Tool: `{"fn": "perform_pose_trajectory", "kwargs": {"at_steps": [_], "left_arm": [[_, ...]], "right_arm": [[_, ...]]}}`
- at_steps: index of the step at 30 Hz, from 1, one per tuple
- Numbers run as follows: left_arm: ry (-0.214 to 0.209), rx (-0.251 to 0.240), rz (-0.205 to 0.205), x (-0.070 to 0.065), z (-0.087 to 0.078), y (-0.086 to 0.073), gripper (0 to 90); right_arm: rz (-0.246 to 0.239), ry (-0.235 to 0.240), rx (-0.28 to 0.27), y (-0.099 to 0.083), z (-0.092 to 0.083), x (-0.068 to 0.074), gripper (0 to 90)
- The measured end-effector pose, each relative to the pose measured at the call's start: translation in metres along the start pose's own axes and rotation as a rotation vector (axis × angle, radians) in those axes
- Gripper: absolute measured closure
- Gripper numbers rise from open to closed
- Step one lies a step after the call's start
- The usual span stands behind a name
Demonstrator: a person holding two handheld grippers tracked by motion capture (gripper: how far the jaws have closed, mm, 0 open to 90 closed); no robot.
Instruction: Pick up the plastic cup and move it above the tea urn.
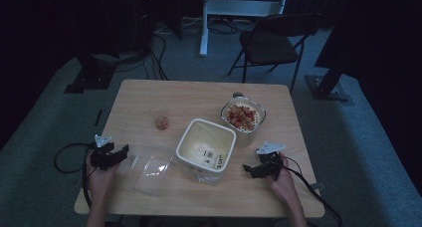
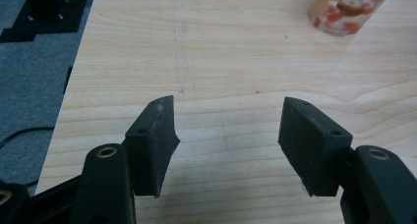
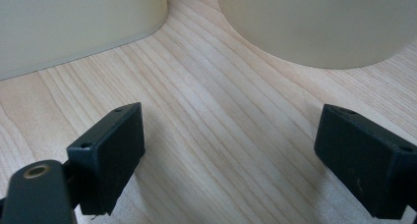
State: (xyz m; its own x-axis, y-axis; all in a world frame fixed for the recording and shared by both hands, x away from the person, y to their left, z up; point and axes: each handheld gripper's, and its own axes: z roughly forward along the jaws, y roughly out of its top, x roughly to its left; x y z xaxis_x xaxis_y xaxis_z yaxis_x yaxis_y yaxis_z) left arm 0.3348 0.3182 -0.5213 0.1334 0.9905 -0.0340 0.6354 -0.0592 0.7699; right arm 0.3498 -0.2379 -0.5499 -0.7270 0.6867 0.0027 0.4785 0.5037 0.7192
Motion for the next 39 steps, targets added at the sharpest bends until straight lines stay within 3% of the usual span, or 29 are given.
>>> {"fn": "perform_pose_trajectory", "kwargs": {"at_steps": [6, 11, 13, 14, 16, 17, 21, 24, 28, 31, 36, 37, 38, 39], "left_arm": [[-0.034, -0.023, 0.016, -0.002, -0.010, 0.003, 39.3], [-0.133, -0.037, 0.053, -0.010, -0.024, 0.002, 38.0], [-0.148, -0.035, 0.059, -0.011, -0.026, 0.001, 37.8], [-0.189, -0.032, 0.064, -0.013, -0.032, 0.000, 37.4], [-0.189, -0.032, 0.064, -0.013, -0.032, 0.000, 37.3], [-0.221, -0.035, 0.063, -0.015, -0.040, -0.001, 37.3], [-0.225, -0.020, 0.087, -0.021, -0.057, -0.004, 35.6], [-0.255, -0.019, 0.075, -0.022, -0.068, -0.010, 34.1], [-0.255, -0.011, 0.074, -0.025, -0.074, -0.014, 32.8], [-0.273, 0.039, 0.103, -0.031, -0.086, -0.027, 32.3], [-0.270, 0.112, 0.158, -0.035, -0.079, -0.034, 43.6], [-0.270, 0.122, 0.161, -0.036, -0.076, -0.034, 54.1], [-0.260, 0.134, 0.168, -0.036, -0.073, -0.033, 54.1], [-0.264, 0.138, 0.175, -0.036, -0.067, -0.030, 63.4]], "right_arm": [[0.000, 0.000, 0.000, 0.000, 0.000, 0.000, 11.3], [0.001, -0.001, 0.000, 0.000, 0.000, 0.000, 11.3], [0.001, -0.001, 0.000, 0.000, 0.000, 0.000, 11.3], [0.001, -0.001, 0.000, 0.000, 0.000, 0.000, 11.5], [0.003, -0.002, -0.001, 0.000, 0.000, 0.000, 11.5], [0.003, -0.002, -0.001, 0.000, 0.000, 0.000, 11.6], [0.006, -0.006, -0.001, 0.000, 0.000, 0.001, 11.6], [0.010, -0.008, -0.002, 0.000, 0.000, 0.001, 11.7], [0.010, -0.008, -0.001, 0.000, 0.000, 0.001, 11.7], [0.010, -0.008, -0.001, 0.000, 0.000, 0.001, 11.7], [0.010, -0.008, -0.001, 0.000, 0.000, 0.001, 11.7], [0.010, -0.008, -0.001, 0.000, 0.000, 0.001, 11.7], [0.010, -0.008, -0.001, 0.000, 0.000, 0.001, 11.7], [0.010, -0.009, -0.001, 0.000, 0.000, 0.001, 11.7]]}}
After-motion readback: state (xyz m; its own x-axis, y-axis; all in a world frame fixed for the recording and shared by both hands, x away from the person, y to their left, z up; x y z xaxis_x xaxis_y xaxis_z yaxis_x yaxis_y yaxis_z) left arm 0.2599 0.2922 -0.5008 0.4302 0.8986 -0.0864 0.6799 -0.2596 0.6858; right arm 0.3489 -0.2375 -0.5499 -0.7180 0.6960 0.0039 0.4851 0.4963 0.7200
